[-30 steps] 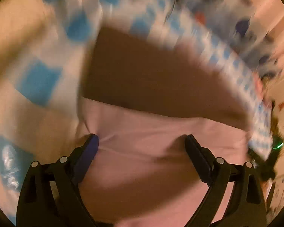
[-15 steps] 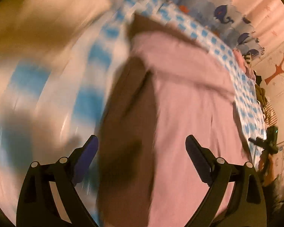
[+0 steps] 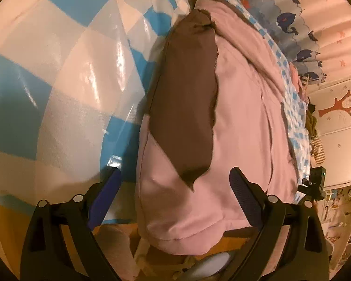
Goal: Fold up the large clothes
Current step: 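Grasp the brown-lined jacket side edge with both grippers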
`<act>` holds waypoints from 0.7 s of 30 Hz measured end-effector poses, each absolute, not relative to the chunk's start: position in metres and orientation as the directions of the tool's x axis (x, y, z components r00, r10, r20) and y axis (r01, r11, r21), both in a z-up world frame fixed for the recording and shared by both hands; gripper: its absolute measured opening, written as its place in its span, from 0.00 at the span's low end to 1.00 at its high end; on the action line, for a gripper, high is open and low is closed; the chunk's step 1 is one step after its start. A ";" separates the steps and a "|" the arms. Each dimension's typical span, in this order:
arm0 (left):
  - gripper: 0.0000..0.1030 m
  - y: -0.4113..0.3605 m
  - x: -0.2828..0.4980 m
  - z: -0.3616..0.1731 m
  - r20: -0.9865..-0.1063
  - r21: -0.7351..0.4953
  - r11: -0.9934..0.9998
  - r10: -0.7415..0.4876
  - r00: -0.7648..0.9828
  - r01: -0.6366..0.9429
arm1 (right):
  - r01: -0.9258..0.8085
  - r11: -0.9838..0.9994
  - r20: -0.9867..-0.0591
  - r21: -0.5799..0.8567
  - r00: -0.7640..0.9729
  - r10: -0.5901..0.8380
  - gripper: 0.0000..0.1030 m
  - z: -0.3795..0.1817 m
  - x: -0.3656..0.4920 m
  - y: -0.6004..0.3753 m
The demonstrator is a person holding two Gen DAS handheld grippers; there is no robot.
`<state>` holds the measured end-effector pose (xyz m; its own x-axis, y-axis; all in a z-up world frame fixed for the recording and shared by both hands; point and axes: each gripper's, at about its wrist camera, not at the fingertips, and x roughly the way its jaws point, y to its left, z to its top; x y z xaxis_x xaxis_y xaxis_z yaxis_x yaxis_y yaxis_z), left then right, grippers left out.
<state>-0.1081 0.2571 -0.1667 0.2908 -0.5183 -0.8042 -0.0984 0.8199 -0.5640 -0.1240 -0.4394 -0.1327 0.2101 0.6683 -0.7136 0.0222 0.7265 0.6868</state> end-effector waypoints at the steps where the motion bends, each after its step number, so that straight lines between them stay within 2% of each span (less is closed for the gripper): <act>1: 0.87 0.256 -0.109 -0.171 -0.804 -0.571 0.814 -0.526 0.278 -0.111 | 0.024 0.724 -0.714 0.689 0.197 0.672 0.93 -0.136 -0.125 -0.439; 6: 0.88 0.231 -0.105 -0.188 -0.833 -0.539 0.833 -0.504 0.228 -0.127 | 0.026 0.735 -0.732 0.677 0.123 0.670 0.93 -0.154 -0.127 -0.435; 15: 0.89 0.193 -0.120 -0.186 -0.855 -0.485 0.874 -0.472 0.214 -0.010 | 0.020 0.701 -0.699 0.713 0.109 0.707 0.94 -0.167 -0.133 -0.439; 16: 0.83 0.192 -0.122 -0.185 -0.856 -0.480 0.877 -0.466 0.223 -0.008 | 0.015 0.696 -0.693 0.718 0.108 0.713 0.94 -0.166 -0.134 -0.439; 17: 0.67 0.193 -0.124 -0.185 -0.861 -0.471 0.882 -0.454 0.231 -0.022 | 0.002 0.679 -0.674 0.734 0.112 0.730 0.93 -0.165 -0.136 -0.437; 18: 0.59 0.194 -0.125 -0.185 -0.866 -0.463 0.886 -0.442 0.231 -0.040 | -0.010 0.661 -0.656 0.750 0.116 0.746 0.92 -0.165 -0.137 -0.436; 19: 0.43 0.197 -0.125 -0.183 -0.864 -0.469 0.882 -0.445 0.234 -0.055 | -0.026 0.655 -0.647 0.755 0.126 0.752 0.81 -0.165 -0.140 -0.431; 20: 0.29 0.200 -0.126 -0.181 -0.856 -0.485 0.872 -0.459 0.237 -0.063 | -0.039 0.672 -0.664 0.739 0.127 0.737 0.50 -0.165 -0.142 -0.426; 21: 0.25 0.201 -0.126 -0.177 -0.852 -0.494 0.867 -0.465 0.242 -0.073 | -0.042 0.681 -0.672 0.731 0.128 0.730 0.40 -0.166 -0.145 -0.421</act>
